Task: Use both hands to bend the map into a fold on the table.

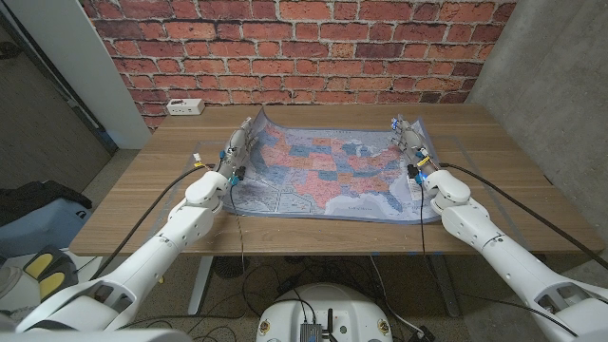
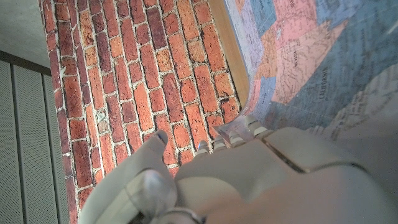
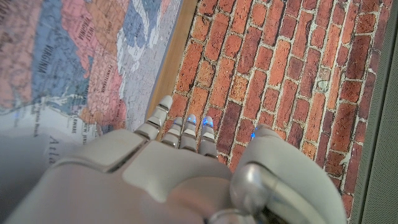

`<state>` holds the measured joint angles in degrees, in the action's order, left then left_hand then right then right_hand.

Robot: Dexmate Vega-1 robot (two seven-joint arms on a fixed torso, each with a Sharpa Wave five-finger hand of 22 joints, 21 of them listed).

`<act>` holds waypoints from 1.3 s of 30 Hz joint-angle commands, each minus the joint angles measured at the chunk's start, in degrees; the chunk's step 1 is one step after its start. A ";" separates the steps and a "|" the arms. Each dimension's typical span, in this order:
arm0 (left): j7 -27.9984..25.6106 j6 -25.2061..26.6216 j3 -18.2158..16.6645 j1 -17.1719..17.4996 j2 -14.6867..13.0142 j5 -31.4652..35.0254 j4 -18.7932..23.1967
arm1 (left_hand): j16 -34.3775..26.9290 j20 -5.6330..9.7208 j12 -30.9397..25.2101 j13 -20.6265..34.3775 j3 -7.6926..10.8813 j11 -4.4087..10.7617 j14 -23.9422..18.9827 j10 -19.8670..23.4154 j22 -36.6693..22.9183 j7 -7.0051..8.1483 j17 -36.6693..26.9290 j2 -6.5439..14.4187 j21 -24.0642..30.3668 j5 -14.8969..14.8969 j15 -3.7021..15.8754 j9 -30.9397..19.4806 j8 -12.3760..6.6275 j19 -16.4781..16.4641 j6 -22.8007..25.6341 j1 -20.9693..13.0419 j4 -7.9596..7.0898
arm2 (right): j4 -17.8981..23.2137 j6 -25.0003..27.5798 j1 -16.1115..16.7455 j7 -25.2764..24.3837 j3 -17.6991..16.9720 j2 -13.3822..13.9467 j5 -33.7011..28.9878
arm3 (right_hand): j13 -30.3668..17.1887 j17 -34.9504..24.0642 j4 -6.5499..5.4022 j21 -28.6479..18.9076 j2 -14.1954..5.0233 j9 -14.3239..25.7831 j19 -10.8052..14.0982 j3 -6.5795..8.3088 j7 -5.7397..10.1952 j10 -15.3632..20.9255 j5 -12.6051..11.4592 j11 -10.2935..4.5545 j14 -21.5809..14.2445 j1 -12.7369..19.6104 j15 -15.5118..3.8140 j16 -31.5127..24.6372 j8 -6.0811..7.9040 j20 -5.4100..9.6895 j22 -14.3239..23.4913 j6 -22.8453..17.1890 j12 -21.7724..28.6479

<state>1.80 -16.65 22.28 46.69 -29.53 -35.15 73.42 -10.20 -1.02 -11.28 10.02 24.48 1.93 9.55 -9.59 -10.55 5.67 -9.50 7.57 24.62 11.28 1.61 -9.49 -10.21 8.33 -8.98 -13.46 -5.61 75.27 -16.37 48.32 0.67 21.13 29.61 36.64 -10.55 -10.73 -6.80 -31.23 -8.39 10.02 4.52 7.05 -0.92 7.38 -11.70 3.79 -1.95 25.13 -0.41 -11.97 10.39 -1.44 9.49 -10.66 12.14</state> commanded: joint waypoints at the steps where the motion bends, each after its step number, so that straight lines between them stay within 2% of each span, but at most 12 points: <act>1: -2.25 2.20 2.29 -1.82 -2.25 5.92 0.85 | -0.69 0.14 -0.95 0.21 0.47 -0.09 0.55 0.36 -0.08 -0.37 -0.20 0.12 0.23 0.23 -0.36 -0.24 -1.03 -0.17 2.56 -0.34 0.27 | 2.34 1.67 0.41 -2.94 0.25 1.10 -2.10 | -0.30 0.08 0.92 0.11 -0.19 0.24 0.74 0.86 -0.16 0.83 -0.43 0.36 -0.91 1.45 1.06 -0.08 0.35 -0.29 0.08 -0.37 0.34; 3: -1.83 3.43 3.10 -2.51 -3.17 7.24 1.25 | -0.88 0.09 -1.17 0.21 0.50 -0.02 -0.66 1.46 -0.07 -0.88 -0.18 0.09 0.17 0.19 -0.60 -0.26 -1.26 -0.55 4.11 -0.32 0.50 | 3.51 2.74 0.63 -3.94 0.36 1.74 -2.78 | -0.31 0.25 2.69 0.79 -0.44 0.25 0.88 2.06 -0.39 1.28 -0.39 1.02 -1.08 3.43 1.96 0.12 0.41 -0.65 0.10 -0.50 0.21; 5: -0.99 4.46 3.88 -3.33 -3.75 8.11 1.23 | -0.93 0.00 -1.38 0.21 0.53 0.07 -1.63 2.57 -0.06 -0.82 -0.15 -0.06 0.31 0.10 -0.65 -0.28 -1.40 -1.49 5.49 -0.40 0.87 | 4.68 3.66 0.85 -5.10 0.47 2.34 -3.64 | -0.34 0.32 4.43 1.45 -0.53 0.27 1.03 3.20 -0.36 1.54 -0.18 1.18 -1.30 5.30 2.90 0.23 0.47 -1.65 0.13 -0.67 0.03; 10: -1.53 7.58 6.35 -5.26 -5.48 12.86 2.53 | -1.20 0.26 -2.08 0.25 0.88 -0.04 -5.76 6.80 0.03 -1.16 -0.03 -0.85 0.51 -0.33 -0.48 -0.29 -1.39 -4.17 9.01 -1.88 3.30 | 7.33 4.56 1.64 -7.45 0.55 3.64 -5.86 | -0.40 0.33 6.05 2.02 -0.49 0.30 1.26 4.21 -0.14 2.10 0.17 1.63 -1.74 6.95 3.65 0.22 0.63 -2.52 0.17 -1.19 0.04; 17: -2.47 13.17 9.57 -7.53 -7.71 19.41 5.58 | -1.03 0.62 -2.11 0.26 1.15 0.40 -7.07 8.22 0.11 -1.37 0.00 -1.28 0.49 -0.56 -0.09 -0.32 -1.25 -5.37 10.22 -3.06 4.91 | 11.32 3.80 3.99 -11.63 -0.58 4.77 -8.53 | -0.45 0.33 7.36 2.31 -0.42 0.33 1.93 4.99 0.05 2.84 0.47 1.86 -2.47 8.23 3.81 0.08 0.83 -2.64 0.21 -1.99 0.15; 21: -2.73 16.95 11.04 -8.68 -8.60 22.28 7.33 | -0.99 0.29 -2.06 0.27 1.27 0.50 -7.99 8.95 0.16 -1.39 0.01 -1.82 0.41 -0.70 -0.04 -0.34 -1.26 -6.03 11.10 -3.96 6.14 | 13.71 2.94 5.75 -14.02 -1.50 5.64 -10.46 | -0.49 0.33 8.37 2.45 -0.25 0.36 2.70 5.51 0.08 3.61 0.65 1.91 -3.25 9.14 3.66 -0.09 0.87 -2.58 0.23 -2.41 0.29; 23: -2.64 18.98 11.88 -9.40 -9.08 23.85 8.25 | -0.97 0.22 -2.06 0.28 1.30 0.61 -8.30 9.27 0.18 -1.28 0.00 -2.05 0.37 -0.75 -0.01 -0.35 -1.19 -6.26 11.22 -4.30 6.61 | 15.12 2.95 6.75 -15.49 -2.02 6.16 -11.54 | -0.49 0.32 8.50 2.47 -0.24 0.36 2.85 5.57 0.12 3.64 0.68 1.95 -3.31 9.22 3.62 -0.10 0.93 -2.58 0.24 -2.61 0.28; 28: -1.59 22.95 13.75 -11.12 -9.86 26.86 9.81 | -0.68 0.09 -1.72 0.29 1.34 1.03 -8.21 9.05 0.21 -0.90 -0.01 -2.68 0.21 -0.81 0.32 -0.38 -0.99 -6.58 11.14 -5.12 7.71 | 19.30 4.84 9.64 -20.37 -3.72 7.17 -13.96 | -0.52 0.32 9.16 2.64 0.16 0.38 3.21 5.69 0.20 3.88 0.80 1.35 -3.65 9.64 3.55 -0.12 0.96 -2.45 0.25 -2.97 0.26; 34: 1.23 26.58 16.29 -13.57 -10.59 30.18 10.73 | -0.15 0.21 -0.93 0.34 1.23 1.61 -7.41 7.96 0.24 -0.48 -0.05 -3.95 -0.42 -0.81 0.78 -0.44 -0.56 -6.33 10.49 -6.51 9.62 | 23.86 8.24 13.02 -25.79 -6.06 8.23 -16.37 | -0.54 0.34 9.85 2.82 0.75 0.39 3.55 5.71 0.49 4.11 0.90 1.45 -3.93 10.03 3.34 -0.10 0.96 -2.38 0.26 -3.23 0.23; 38: 3.65 27.16 17.80 -15.08 -10.75 31.72 10.43 | -0.04 -0.20 -0.73 0.36 1.11 1.81 -7.16 7.74 0.24 -0.23 -0.07 -4.64 -0.81 -0.77 0.90 -0.47 -0.48 -5.98 10.28 -7.14 10.48 | 27.15 12.01 15.07 -29.59 -7.57 8.40 -17.40 | -0.55 0.32 10.78 3.08 0.71 0.41 3.82 6.21 0.55 4.44 0.78 1.27 -4.09 11.00 3.15 -0.05 1.05 -2.13 0.26 -3.72 0.22; 39: 4.30 26.71 18.02 -15.38 -10.70 31.82 10.06 | 0.14 -0.72 -0.60 0.37 1.09 1.89 -6.62 7.56 0.25 -0.24 -0.09 -4.98 -1.14 -0.71 0.76 -0.49 -0.46 -5.54 10.17 -7.62 11.04 | 28.04 13.32 15.53 -30.72 -7.83 8.53 -17.98 | -0.56 0.28 11.38 3.27 0.29 0.42 3.95 6.76 0.76 4.43 0.60 0.96 -4.08 11.82 2.87 0.00 0.99 -1.82 0.27 -3.77 0.12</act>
<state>1.81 6.15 36.35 35.09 -39.15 -8.28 82.66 -10.36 -0.92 -12.06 10.32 25.44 3.31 1.97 -1.53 -10.12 4.93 -9.49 3.20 23.94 10.57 1.68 -9.75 -10.76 2.05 1.62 -19.94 4.54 95.45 -9.89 58.76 -20.67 16.64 36.75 22.71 -10.80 -10.39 3.50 -28.30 -7.69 10.29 7.64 13.24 -0.40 11.37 -10.82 5.12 -5.53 35.49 2.76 -11.97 11.04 -3.65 9.48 -13.89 12.14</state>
